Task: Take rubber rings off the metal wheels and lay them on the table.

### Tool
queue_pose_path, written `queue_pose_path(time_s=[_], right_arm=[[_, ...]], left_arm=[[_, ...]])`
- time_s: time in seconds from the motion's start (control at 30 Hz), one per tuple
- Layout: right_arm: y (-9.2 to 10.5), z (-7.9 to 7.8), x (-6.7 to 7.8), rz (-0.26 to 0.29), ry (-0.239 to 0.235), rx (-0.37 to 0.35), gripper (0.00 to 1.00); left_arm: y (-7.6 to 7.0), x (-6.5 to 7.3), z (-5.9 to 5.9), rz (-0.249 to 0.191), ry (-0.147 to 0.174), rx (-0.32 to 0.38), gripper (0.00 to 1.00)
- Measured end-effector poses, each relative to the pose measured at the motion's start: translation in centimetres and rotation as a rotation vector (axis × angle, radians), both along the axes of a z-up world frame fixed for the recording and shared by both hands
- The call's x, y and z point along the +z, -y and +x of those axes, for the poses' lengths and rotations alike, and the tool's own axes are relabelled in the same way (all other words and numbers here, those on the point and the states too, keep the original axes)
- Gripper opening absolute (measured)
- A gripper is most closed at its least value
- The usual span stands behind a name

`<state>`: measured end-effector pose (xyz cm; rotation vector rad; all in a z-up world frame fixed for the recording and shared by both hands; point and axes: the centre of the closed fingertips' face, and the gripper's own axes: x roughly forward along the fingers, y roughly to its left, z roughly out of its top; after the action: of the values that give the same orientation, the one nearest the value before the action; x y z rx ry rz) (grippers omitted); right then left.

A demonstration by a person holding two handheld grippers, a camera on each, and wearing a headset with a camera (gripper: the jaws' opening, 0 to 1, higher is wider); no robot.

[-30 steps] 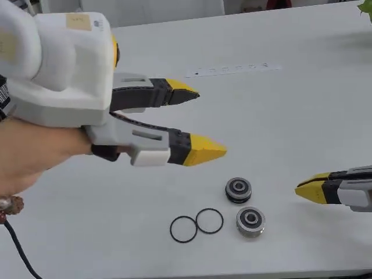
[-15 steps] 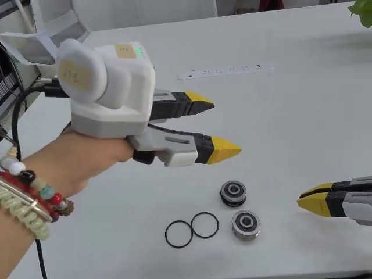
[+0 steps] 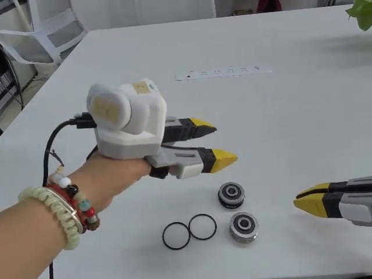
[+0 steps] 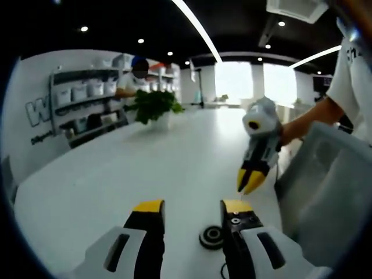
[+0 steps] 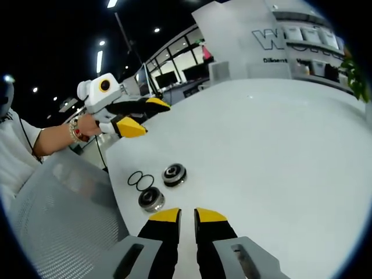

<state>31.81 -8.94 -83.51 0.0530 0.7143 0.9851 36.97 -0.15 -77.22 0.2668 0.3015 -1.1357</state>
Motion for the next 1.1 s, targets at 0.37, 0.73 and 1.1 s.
queue_pose_path(time_s=[0.37,0.73,1.1], right_arm=[[-2.1,1.6,1.6,0.012,0.040,0.020,0.07],[-4.7,2.5,1.6,-0.068,0.084,0.143,0.09],[-6.2,2.1,-0.6,-0.151,0.112,0.245,0.18]], left_arm=[[0.8,-3.9,-1.2,0.076,-0.043,-0.053,0.28],[1.0,-6.7,-1.7,0.157,-0.065,-0.079,0.24],[1.2,-7.5,-1.6,0.169,-0.081,-0.064,0.20]])
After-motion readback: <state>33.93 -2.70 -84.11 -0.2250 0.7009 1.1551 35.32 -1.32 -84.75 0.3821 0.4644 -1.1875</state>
